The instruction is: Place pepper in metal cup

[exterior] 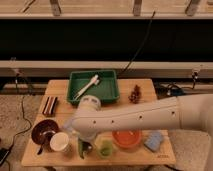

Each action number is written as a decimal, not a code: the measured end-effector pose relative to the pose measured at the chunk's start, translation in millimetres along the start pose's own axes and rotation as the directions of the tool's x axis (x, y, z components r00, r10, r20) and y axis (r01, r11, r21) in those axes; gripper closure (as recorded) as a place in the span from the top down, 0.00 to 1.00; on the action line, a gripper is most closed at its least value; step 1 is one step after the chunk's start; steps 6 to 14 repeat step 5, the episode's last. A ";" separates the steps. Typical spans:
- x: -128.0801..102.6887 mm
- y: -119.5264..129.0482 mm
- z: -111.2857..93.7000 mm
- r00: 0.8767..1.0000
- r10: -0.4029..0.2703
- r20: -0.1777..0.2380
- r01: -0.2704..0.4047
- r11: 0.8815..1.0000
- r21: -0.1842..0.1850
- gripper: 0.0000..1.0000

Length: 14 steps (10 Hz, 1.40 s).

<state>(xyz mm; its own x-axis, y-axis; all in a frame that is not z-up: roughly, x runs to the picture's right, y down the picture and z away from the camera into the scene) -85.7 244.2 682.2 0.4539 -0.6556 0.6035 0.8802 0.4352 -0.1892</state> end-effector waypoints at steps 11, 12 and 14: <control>29.8 20.2 -29.3 0.998 0.058 -0.010 -0.058 0.996 0.070 0.80; 29.8 20.2 -29.3 0.998 0.058 -0.010 -0.058 0.996 0.070 0.80; 29.8 20.2 -29.3 0.998 0.058 -0.010 -0.058 0.996 0.070 0.80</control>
